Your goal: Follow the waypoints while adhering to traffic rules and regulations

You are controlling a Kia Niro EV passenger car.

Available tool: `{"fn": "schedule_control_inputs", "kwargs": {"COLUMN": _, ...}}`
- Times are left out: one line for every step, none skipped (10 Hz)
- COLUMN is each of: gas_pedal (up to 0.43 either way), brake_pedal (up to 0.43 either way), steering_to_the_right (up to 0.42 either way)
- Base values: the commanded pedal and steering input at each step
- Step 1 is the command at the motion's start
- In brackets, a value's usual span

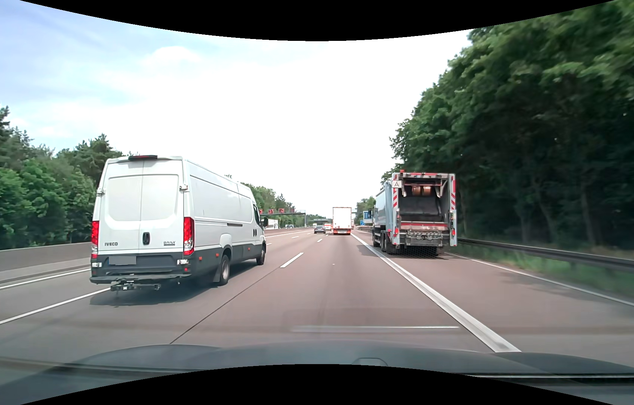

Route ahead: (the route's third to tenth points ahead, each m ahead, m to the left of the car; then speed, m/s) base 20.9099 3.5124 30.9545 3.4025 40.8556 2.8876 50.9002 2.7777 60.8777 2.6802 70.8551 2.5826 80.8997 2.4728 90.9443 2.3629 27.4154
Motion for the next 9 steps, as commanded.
{"fn": "schedule_control_inputs", "kwargs": {"gas_pedal": 0.138, "brake_pedal": 0.000, "steering_to_the_right": -0.004}}
{"fn": "schedule_control_inputs", "kwargs": {"gas_pedal": 0.150, "brake_pedal": 0.000, "steering_to_the_right": -0.004}}
{"fn": "schedule_control_inputs", "kwargs": {"gas_pedal": 0.157, "brake_pedal": 0.000, "steering_to_the_right": -0.004}}
{"fn": "schedule_control_inputs", "kwargs": {"gas_pedal": 0.157, "brake_pedal": 0.000, "steering_to_the_right": -0.004}}
{"fn": "schedule_control_inputs", "kwargs": {"gas_pedal": 0.177, "brake_pedal": 0.000, "steering_to_the_right": -0.005}}
{"fn": "schedule_control_inputs", "kwargs": {"gas_pedal": 0.177, "brake_pedal": 0.000, "steering_to_the_right": -0.004}}
{"fn": "schedule_control_inputs", "kwargs": {"gas_pedal": 0.189, "brake_pedal": 0.000, "steering_to_the_right": -0.004}}
{"fn": "schedule_control_inputs", "kwargs": {"gas_pedal": 0.189, "brake_pedal": 0.000, "steering_to_the_right": -0.005}}
{"fn": "schedule_control_inputs", "kwargs": {"gas_pedal": 0.197, "brake_pedal": 0.000, "steering_to_the_right": -0.005}}
